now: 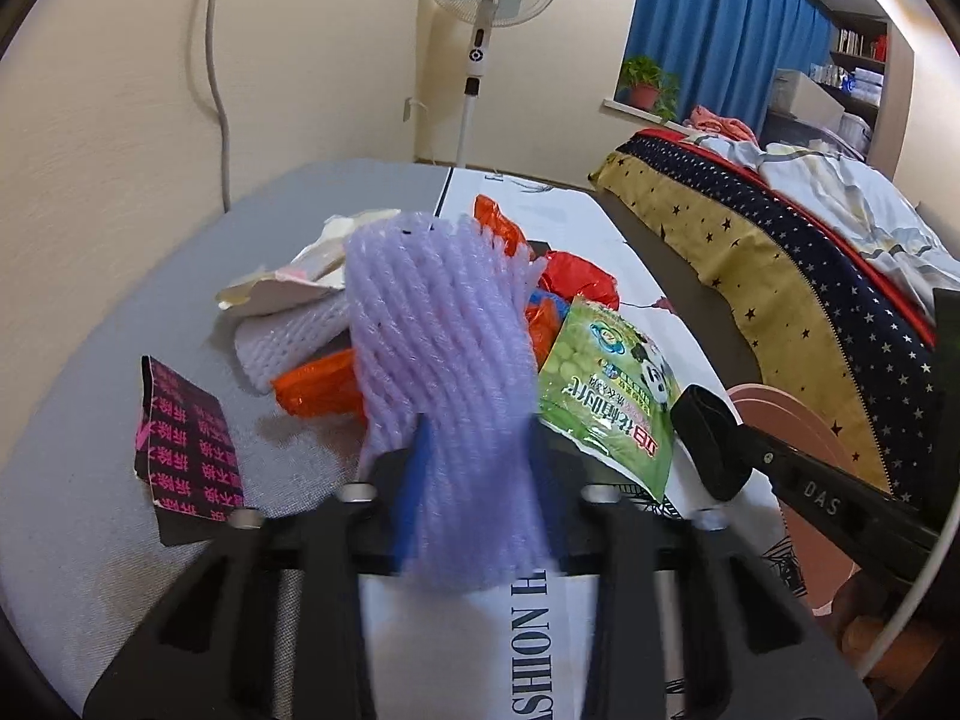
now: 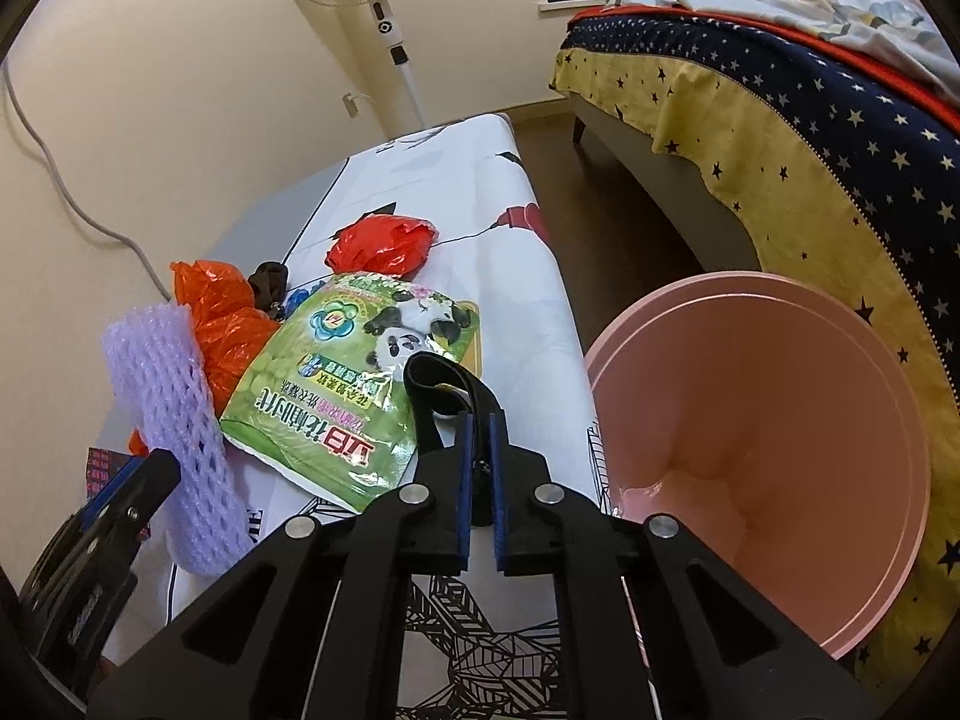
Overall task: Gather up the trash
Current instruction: 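Carry the foam net in the left tool while the right tool carries the strap to the pink bin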
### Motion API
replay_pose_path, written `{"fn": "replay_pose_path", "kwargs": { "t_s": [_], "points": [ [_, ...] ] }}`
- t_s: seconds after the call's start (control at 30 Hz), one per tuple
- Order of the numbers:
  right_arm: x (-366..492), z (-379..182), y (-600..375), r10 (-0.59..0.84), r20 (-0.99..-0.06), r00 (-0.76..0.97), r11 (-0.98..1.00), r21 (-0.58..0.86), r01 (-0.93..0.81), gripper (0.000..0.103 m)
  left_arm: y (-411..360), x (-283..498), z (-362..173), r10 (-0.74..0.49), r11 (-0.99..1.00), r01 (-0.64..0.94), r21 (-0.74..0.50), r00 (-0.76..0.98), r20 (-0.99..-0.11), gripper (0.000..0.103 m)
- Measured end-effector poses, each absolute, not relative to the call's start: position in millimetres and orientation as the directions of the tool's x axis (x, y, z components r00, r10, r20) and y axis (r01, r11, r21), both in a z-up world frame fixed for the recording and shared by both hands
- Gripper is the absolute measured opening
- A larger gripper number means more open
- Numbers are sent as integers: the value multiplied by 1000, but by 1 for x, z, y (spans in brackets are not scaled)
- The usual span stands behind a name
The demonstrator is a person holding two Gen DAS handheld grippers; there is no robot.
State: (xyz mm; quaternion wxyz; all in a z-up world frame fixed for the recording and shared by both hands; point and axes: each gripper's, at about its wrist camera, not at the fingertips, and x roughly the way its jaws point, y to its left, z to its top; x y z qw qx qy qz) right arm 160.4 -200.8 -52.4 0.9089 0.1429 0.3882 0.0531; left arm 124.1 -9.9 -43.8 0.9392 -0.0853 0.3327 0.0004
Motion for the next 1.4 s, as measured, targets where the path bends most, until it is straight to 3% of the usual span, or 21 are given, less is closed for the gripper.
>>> {"fn": "replay_pose_path", "kwargs": {
  "t_s": [0.2,0.63,1.4],
  "points": [
    [151,-38,-206,194,-666,720,956,293,13,4,-8,119,-34,-60,986,-46,-161,801,-596,13],
    [101,5,-222,122,-574,810,969,245,28,4,-15,86,-3,-78,989,2,-146,852,-517,13],
    [30,55,-288,-69,-487,871,967,183,179,4,-68,63,9,-208,977,152,-153,844,-495,13]
  ]
}}
